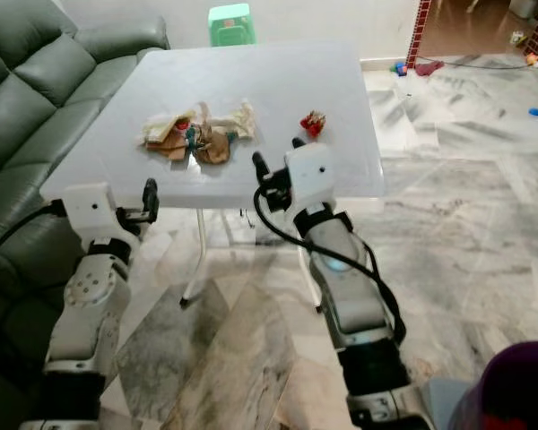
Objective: Picking trash to rubbish bin
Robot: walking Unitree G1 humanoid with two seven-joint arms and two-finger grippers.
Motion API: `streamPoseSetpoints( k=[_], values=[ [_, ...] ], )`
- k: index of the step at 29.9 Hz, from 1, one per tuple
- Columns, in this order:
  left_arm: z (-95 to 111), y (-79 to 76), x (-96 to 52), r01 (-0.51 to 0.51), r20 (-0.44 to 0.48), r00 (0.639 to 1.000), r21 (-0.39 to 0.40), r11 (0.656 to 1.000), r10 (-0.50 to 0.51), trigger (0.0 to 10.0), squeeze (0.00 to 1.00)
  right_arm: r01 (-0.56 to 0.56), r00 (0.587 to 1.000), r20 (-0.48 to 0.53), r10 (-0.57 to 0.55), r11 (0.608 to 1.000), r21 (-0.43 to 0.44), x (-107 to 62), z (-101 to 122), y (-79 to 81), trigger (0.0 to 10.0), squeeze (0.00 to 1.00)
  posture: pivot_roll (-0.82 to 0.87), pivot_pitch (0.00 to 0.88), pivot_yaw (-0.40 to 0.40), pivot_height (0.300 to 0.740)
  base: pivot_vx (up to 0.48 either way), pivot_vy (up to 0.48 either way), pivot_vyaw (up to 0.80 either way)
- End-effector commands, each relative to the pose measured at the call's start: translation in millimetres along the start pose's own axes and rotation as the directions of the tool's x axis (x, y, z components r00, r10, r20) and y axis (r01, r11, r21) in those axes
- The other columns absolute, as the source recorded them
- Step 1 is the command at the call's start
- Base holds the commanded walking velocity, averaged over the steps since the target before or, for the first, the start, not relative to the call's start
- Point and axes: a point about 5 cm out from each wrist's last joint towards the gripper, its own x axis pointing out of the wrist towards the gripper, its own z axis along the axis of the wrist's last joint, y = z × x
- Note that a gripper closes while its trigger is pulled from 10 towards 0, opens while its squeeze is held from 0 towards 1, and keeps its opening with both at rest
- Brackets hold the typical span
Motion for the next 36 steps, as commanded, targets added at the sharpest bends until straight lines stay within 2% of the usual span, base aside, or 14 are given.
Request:
streamPoseSetpoints(
  k=[1, 9, 20, 28, 31, 33, 36],
  values=[
    [4.6, 3.6, 1.1, 0.0, 0.017, 1.0, -0.001, 1.0, 0.0, 10.0, 0.0, -0.006, 1.0, 0.019, 0.006, 1.0, -0.007, 1.1, 5.4, 0.3, 10.0, 0.0, -0.02, 0.052, 0.066, 0.74, 0.379, 0.0, 0.0],
    [3.6, 4.6, 1.3, -0.008, 0.01, 1.0, -0.007, 1.0, 0.008, 10.0, 0.0, -0.009, 1.0, 0.021, 0.009, 1.0, -0.011, 1.0, 6.0, 0.8, 10.0, 0.0, -0.03, 0.052, 0.064, 0.74, 0.359, 0.0, 0.0],
    [1.9, 1.9, 1.8, -0.011, 0.002, 1.0, -0.025, 1.0, 0.011, 10.0, 0.0, -0.005, 1.0, 0.019, 0.006, 1.0, -0.015, -0.4, 6.2, 0.2, 10.0, 0.0, -0.03, 0.058, 0.063, 0.74, 0.0, 0.0, 0.0],
    [-0.5, -4.9, 1.7, 0.04, -0.011, 0.999, -0.042, 0.998, -0.04, 10.0, 0.0, 0.017, 1.0, 0.014, -0.016, 0.999, -0.035, -2.4, 5.2, -3.9, 10.0, 0.0, -0.04, 0.059, 0.059, 0.74, 0.0, 0.0, 0.0],
    [-8.7, -17.7, -3.7, 0.141, -0.046, 0.989, -0.04, 0.989, -0.142, 10.0, 0.0, 0.095, 0.995, -0.003, -0.096, 0.993, -0.068, -9.1, -0.5, -17.5, 10.0, 0.0, -0.04, 0.057, 0.056, 0.74, 0.0, 0.0, 0.0],
    [-9.2, -18.8, -5.0, 0.148, -0.046, 0.988, -0.031, 0.989, -0.149, 10.0, 0.0, 0.105, 0.994, -0.01, -0.106, 0.992, -0.075, -11.7, -2.6, -20.3, 10.0, 0.0, -0.04, 0.057, 0.053, 0.74, 0.0, 0.0, 0.0],
    [-8.0, -18.8, -6.4, 0.149, -0.037, 0.988, -0.074, 0.986, -0.152, 10.0, 0.0, 0.119, 0.992, -0.028, -0.122, 0.989, -0.093, -17.4, -6.7, -26.4, 10.0, 0.0, -0.05, 0.056, 0.053, 0.74, 0.0, 0.0, 0.0]
  ],
)
